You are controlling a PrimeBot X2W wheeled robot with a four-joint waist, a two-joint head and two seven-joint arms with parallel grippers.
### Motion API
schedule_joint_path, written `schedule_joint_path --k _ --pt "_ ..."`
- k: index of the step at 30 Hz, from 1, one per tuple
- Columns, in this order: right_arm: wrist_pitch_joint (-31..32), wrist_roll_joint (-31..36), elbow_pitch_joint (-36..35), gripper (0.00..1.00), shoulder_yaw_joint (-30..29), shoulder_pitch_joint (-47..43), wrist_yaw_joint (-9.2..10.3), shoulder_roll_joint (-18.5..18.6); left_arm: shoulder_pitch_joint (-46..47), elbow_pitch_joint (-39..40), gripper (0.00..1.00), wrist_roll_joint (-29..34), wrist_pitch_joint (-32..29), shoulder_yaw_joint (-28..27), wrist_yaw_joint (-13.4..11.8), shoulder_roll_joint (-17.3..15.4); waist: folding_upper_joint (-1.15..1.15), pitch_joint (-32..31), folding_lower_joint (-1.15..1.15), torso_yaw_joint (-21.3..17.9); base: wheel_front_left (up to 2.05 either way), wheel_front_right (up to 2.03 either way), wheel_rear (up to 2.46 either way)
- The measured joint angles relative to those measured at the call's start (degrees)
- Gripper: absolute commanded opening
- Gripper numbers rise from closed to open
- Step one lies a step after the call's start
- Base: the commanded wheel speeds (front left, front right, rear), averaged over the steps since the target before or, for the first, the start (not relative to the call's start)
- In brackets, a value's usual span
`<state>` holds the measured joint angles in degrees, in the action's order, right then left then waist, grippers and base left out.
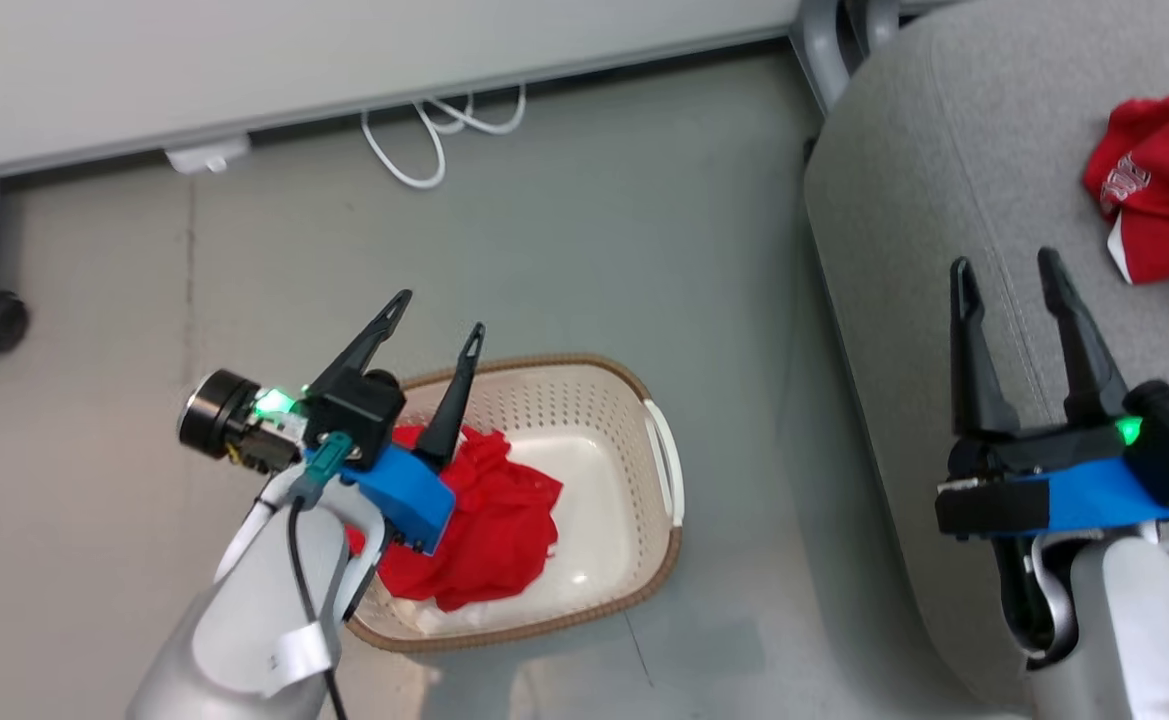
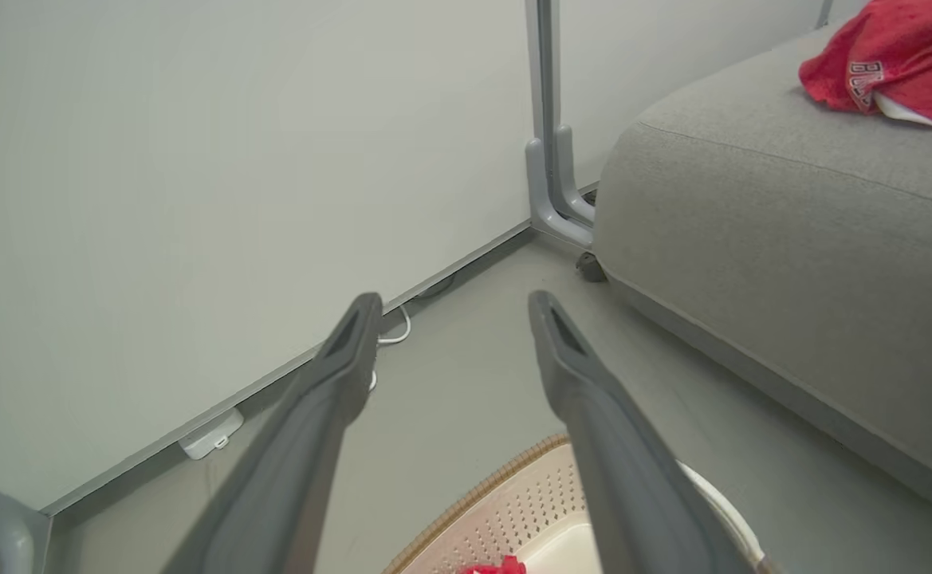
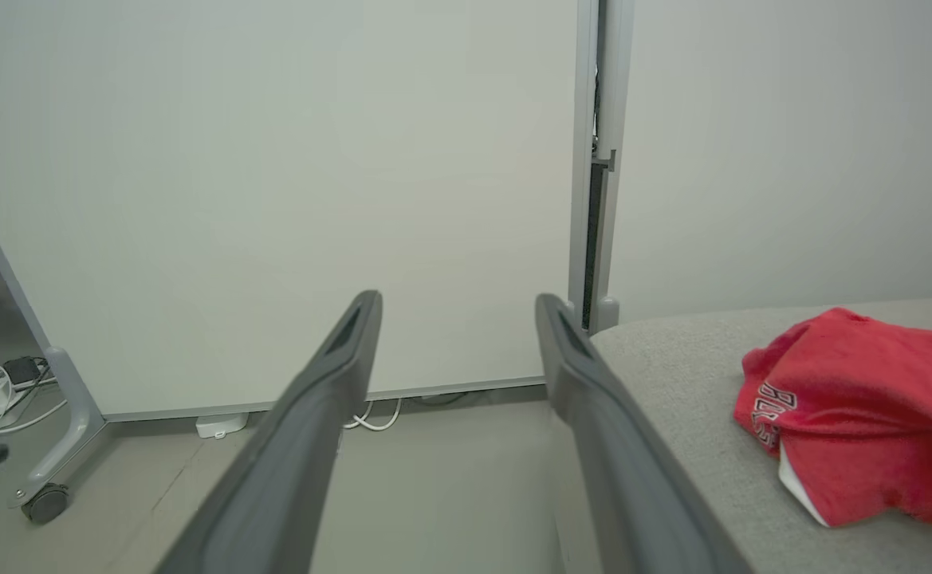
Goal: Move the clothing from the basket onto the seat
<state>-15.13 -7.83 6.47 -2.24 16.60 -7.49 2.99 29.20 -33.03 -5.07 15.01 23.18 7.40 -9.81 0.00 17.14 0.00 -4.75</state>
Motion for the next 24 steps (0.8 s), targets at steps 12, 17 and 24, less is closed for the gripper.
schedule_joint_path --k 12,17,24 --pt "0.00 -1.98 -2.18 1.00 1.10 7.48 0.00 -0.01 17.18 -18.69 1.00 -2.16 -0.74 22.95 0.03 -4.80 0.00 13.74 0.01 -5.03 0.00 0.00 0.00" --pt "0.00 -2.89 -2.88 1.00 2.19 10.45 0.00 -0.02 23.04 -24.87 1.00 -3.16 -4.57 32.18 0.03 -5.27 0.00 19.19 0.01 -6.69 0.00 0.00 0.00" --pt "0.00 -4.03 -3.90 1.00 3.24 13.79 0.00 -0.03 28.72 -31.51 1.00 -5.91 -12.03 41.58 0.03 -5.86 0.00 26.52 0.01 -8.93 0.00 0.00 0.00"
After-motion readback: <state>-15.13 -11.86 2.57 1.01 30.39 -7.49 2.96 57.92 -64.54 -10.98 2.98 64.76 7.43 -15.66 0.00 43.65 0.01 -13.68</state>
